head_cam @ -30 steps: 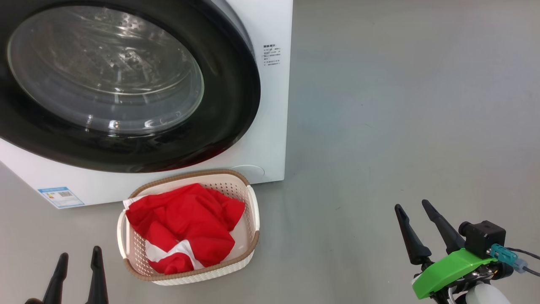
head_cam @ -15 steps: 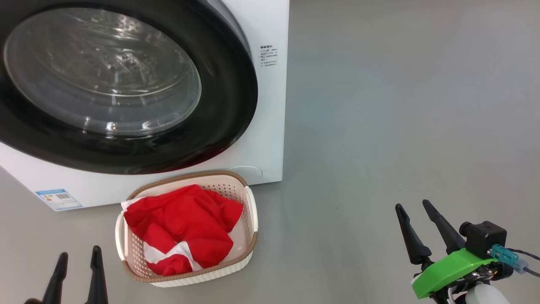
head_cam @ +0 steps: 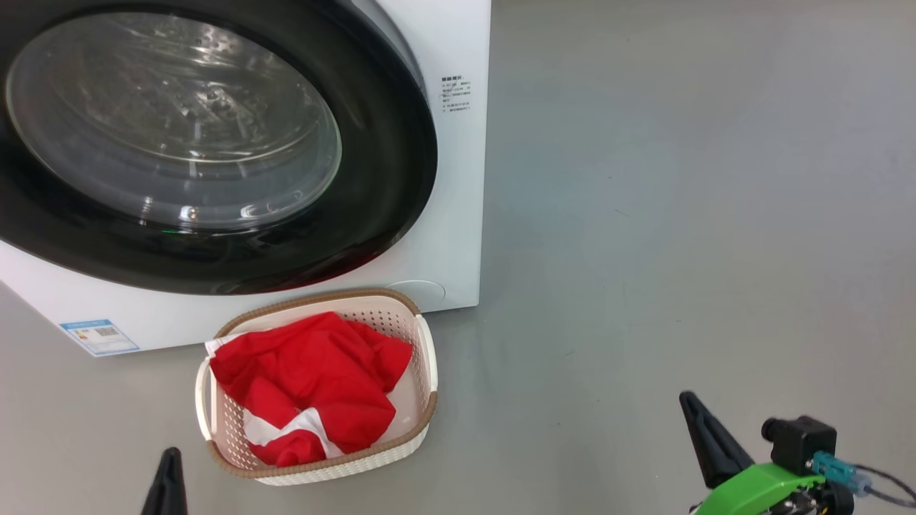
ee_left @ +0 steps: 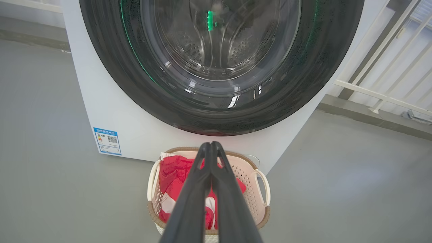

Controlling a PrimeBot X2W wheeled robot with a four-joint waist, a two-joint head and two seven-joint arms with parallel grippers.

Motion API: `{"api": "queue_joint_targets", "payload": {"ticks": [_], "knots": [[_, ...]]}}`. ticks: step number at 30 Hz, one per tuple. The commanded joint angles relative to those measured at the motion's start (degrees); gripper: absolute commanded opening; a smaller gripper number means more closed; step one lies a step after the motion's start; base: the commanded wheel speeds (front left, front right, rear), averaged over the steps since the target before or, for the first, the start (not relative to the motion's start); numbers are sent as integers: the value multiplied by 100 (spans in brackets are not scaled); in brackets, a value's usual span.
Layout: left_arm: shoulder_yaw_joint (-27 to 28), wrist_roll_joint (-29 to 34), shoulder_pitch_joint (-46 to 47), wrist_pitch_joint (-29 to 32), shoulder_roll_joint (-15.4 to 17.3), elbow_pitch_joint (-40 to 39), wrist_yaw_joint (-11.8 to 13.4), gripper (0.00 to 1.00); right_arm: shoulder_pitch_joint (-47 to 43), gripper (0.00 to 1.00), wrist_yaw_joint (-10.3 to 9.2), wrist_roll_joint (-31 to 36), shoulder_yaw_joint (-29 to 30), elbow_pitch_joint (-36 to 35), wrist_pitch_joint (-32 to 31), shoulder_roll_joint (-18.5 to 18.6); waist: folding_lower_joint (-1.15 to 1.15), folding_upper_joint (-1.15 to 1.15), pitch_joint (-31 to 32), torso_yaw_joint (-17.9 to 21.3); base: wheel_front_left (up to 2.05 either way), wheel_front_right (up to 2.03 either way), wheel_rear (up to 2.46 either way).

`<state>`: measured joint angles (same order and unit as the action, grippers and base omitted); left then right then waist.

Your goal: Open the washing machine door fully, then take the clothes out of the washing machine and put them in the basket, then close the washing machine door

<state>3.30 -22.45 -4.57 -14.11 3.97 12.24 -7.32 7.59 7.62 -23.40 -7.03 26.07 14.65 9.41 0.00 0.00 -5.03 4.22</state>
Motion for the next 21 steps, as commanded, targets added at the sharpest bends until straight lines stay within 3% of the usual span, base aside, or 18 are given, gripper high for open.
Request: {"api": "queue_joint_targets", "payload": {"ticks": [1,7,11,21], "knots": [[7,-62,6,17,23,-38,0,0,18,0,0,-61,8,-48,-17,10,0,0,1,-2,0,0,0],[18,-400,44,114,18,-41,-1,0,-2,0,-1,-400,64,-116,-110,-15,13,0,41,-24,0,0,0],[25,-622,83,178,15,-24,-1,0,-5,0,-1,-624,101,-146,-172,-32,1,0,47,-37,0,0,0],[51,-1237,192,357,6,14,-3,0,-11,0,-2,-1240,207,-242,-348,-80,0,0,86,-75,0,0,0]]}}
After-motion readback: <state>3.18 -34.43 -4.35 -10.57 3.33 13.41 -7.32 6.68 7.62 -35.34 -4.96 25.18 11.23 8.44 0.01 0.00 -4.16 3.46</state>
